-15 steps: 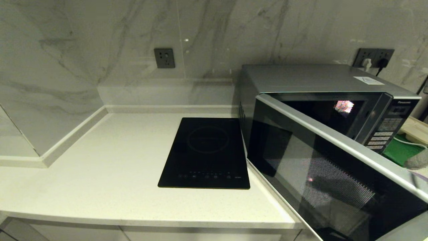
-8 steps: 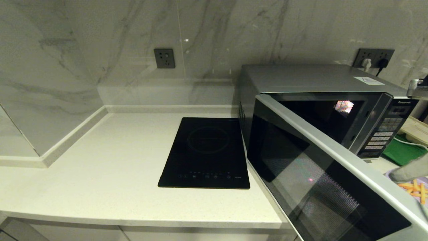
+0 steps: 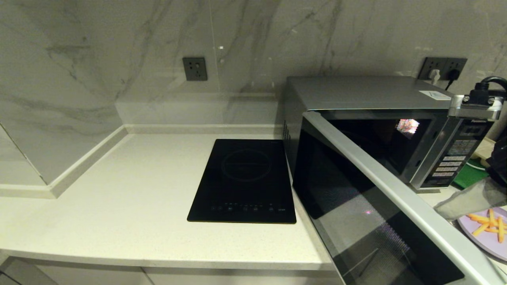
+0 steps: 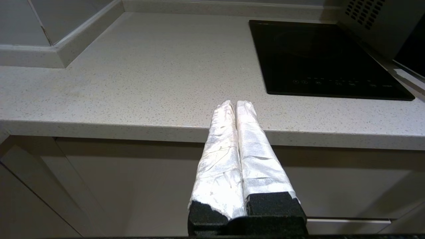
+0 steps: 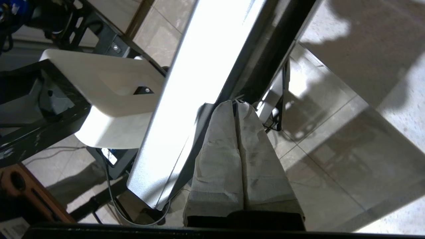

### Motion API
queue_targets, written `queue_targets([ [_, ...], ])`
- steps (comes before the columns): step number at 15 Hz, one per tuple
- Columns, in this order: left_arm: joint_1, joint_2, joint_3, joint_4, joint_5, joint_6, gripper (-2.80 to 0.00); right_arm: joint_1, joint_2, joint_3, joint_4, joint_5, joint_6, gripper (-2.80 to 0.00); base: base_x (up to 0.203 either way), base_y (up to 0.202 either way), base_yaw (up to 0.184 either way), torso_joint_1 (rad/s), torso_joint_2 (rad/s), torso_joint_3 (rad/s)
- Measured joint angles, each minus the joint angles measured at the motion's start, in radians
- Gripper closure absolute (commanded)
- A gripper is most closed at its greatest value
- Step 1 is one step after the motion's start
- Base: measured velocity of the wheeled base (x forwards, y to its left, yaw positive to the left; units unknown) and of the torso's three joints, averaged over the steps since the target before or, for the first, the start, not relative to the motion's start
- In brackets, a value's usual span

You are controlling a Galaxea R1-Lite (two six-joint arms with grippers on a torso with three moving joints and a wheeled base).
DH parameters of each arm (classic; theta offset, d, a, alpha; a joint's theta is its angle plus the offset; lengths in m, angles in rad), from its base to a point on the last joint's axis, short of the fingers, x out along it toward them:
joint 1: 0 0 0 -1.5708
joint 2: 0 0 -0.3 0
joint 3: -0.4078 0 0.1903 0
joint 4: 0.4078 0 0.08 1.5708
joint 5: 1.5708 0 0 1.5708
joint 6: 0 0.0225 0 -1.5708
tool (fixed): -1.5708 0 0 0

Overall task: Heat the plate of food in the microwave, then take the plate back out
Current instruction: Open the microwave oven

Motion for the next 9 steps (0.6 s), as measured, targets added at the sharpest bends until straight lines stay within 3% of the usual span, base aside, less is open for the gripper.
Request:
queue_targets([
  [4,0.0,0.0,0.0,0.0,0.0,0.0,0.0,0.069,0.014,-0.003,-0.041,0.003,0.0,0.0,0.0,0.0,0.0,0.0,0.0,0.0],
  [9,0.0,0.0,0.0,0.0,0.0,0.0,0.0,0.097,0.032,-0.013,-0.045,0.003,0.001,0.0,0.0,0.0,0.0,0.0,0.0,0.0],
])
